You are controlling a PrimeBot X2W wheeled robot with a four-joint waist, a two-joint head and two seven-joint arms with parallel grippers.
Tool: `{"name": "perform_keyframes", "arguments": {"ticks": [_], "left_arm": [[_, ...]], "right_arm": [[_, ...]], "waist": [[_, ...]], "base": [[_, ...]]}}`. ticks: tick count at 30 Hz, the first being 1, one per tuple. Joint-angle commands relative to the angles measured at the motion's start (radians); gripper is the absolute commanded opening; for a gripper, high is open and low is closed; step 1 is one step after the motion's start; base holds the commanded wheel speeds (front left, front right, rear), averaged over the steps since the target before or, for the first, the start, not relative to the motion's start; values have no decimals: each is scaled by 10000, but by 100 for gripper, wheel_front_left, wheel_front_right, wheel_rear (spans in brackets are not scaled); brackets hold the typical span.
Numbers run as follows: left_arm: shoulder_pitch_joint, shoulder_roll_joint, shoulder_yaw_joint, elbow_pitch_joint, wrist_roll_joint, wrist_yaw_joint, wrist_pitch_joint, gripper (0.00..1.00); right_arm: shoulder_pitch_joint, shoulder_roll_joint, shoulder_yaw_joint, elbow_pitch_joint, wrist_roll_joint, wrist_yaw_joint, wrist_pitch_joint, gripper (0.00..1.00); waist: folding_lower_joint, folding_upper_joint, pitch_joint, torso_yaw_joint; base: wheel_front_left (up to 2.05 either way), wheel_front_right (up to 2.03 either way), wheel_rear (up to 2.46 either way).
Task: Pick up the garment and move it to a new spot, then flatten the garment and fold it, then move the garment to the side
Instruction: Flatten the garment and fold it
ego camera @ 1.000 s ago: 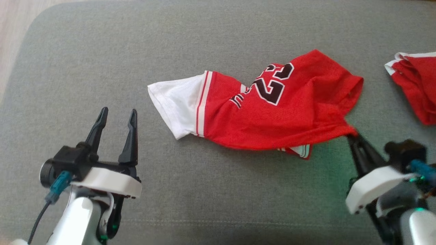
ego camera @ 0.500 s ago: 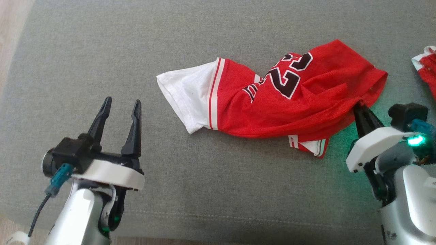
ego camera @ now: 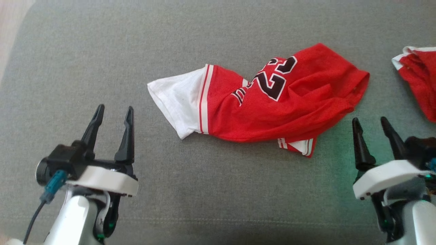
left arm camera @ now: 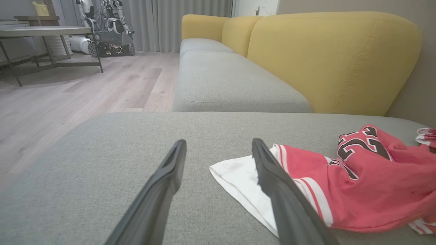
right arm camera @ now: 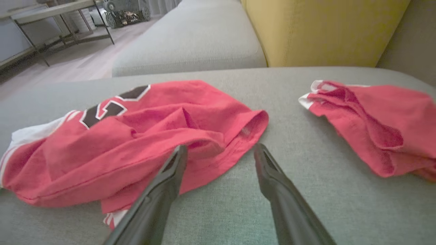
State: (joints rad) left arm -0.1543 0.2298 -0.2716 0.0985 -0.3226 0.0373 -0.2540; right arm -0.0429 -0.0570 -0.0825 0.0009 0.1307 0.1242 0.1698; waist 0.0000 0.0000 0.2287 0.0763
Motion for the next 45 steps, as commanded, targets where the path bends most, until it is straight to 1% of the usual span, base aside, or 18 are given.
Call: {"name": "perform_keyframes", "arguments": {"ticks": [1,4,7,10,16,26,32,35,39,43,45], "left_arm": [[-143,268,476,-293,51,95,-78,100],[-10,292,510,-313,30,163,-76,100],[124,324,524,-341,24,241,-49,100],[264,342,476,-391,46,313,30,100],[475,456,303,-443,100,314,255,100],[583,497,249,-509,27,420,396,100],[322,507,210,-525,35,416,410,100],[-212,463,77,-360,59,290,505,100],[-1181,325,-278,346,61,-80,819,100],[-2076,180,-557,1633,-78,-529,1178,100],[-2419,166,-620,2450,-118,-630,1431,100]], "right_arm": [[-124,15,175,-671,-22,65,-97,100],[44,51,219,-1340,-78,65,-199,100],[55,62,411,-1667,-44,65,-308,100],[127,64,521,-1695,21,65,-391,100],[457,66,723,-1632,77,65,-484,100],[566,67,819,-1496,207,65,-478,100],[473,67,852,-1554,211,65,-429,100],[239,67,912,-1624,200,65,-411,100],[-66,68,1060,-1641,207,65,-465,100],[-318,68,1235,-1538,259,65,-552,100],[-434,68,1347,-1452,305,65,-613,100]], "waist": [[0,0,-146,-67],[0,0,-354,-127],[0,0,-573,-178],[0,0,-814,-192],[0,0,-1067,-250],[0,0,-1144,-280],[0,0,-954,-311],[0,0,-625,-410],[0,0,-105,-594],[0,0,354,-818],[0,0,528,-966]], "base": [[0,0,0],[0,0,0],[0,0,0],[0,0,0],[0,0,0],[0,0,0],[0,0,0],[0,0,0],[0,0,0],[0,0,0],[0,0,0]]}}
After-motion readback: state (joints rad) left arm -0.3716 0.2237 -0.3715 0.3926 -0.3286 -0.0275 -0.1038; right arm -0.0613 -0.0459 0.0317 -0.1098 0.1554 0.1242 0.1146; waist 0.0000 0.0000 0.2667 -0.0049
